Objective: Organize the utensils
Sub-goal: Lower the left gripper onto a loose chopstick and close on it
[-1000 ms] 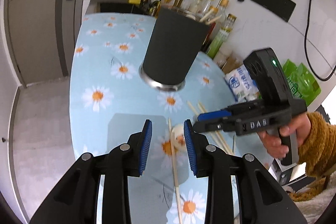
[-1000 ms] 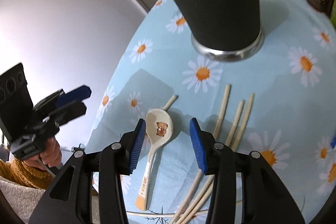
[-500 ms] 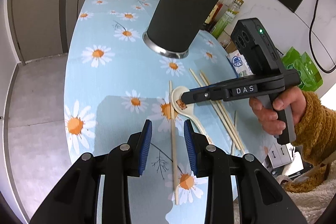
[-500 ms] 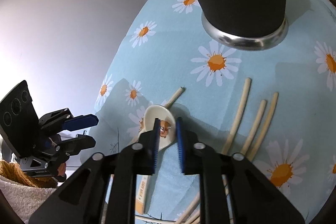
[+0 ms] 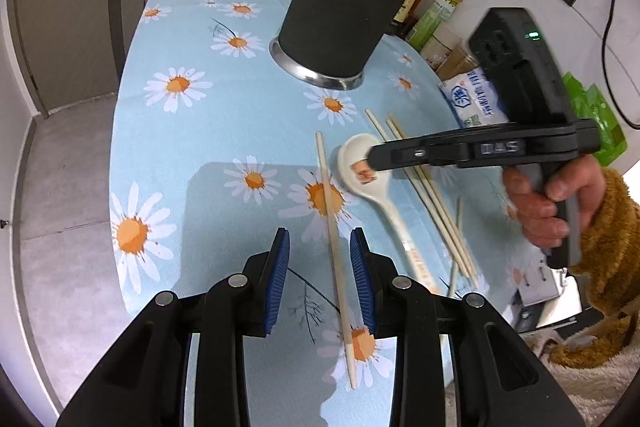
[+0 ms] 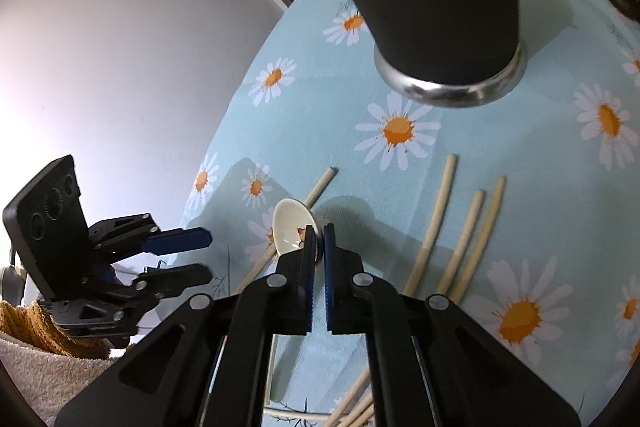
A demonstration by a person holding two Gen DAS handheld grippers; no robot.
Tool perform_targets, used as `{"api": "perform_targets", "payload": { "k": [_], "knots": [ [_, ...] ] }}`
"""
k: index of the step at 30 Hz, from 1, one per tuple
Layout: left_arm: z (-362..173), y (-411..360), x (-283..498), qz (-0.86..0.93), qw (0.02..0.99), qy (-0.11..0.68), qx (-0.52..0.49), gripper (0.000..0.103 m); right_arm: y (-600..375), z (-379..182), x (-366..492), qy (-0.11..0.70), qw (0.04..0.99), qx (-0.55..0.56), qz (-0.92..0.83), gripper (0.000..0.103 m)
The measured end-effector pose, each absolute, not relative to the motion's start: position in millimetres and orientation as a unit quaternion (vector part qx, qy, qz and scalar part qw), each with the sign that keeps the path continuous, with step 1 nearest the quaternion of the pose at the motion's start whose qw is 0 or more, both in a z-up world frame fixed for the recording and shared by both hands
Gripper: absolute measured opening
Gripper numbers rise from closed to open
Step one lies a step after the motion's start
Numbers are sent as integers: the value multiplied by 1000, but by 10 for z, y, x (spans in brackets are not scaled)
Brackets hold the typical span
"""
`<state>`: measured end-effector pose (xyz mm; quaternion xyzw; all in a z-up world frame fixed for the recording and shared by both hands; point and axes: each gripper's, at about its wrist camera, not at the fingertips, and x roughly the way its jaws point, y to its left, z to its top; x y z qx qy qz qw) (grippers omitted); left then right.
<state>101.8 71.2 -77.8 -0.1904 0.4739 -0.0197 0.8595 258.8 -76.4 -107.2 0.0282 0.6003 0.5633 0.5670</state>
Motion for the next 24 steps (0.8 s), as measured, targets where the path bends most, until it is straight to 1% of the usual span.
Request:
{"api": "perform_targets", "payload": {
  "k": [4, 11, 16, 17, 20, 21, 22, 23, 24],
  "knots": [
    [-807, 671, 1143, -25, 851, 492, -182, 30, -955, -923, 2640, 587, 597, 42, 546, 5],
    [-885, 467, 1414, -31, 827, 545, -133, 30, -1380, -685, 2682, 561, 653, 82, 503, 5],
    [-917, 397, 1536, -8, 808, 576, -121, 30, -1667, -631, 2754, 551, 672, 100, 484, 5],
    [-931, 382, 1558, -1, 803, 584, -119, 28, -1709, -611, 2778, 550, 674, 101, 483, 5],
    [-931, 360, 1615, 14, 796, 595, -110, 27, -1825, -576, 2821, 540, 679, 110, 484, 5],
    [-933, 349, 1642, 23, 793, 600, -103, 24, -1816, -575, 2821, 536, 681, 111, 486, 5],
    [-936, 337, 1673, 30, 790, 604, -96, 18, -1845, -561, 2833, 532, 684, 110, 487, 5],
    [-938, 329, 1696, 36, 788, 608, -93, 14, -1873, -544, 2859, 528, 686, 109, 489, 5],
    [-938, 321, 1725, 43, 785, 612, -91, 14, -1913, -508, 2860, 525, 686, 108, 492, 5]
  ]
}}
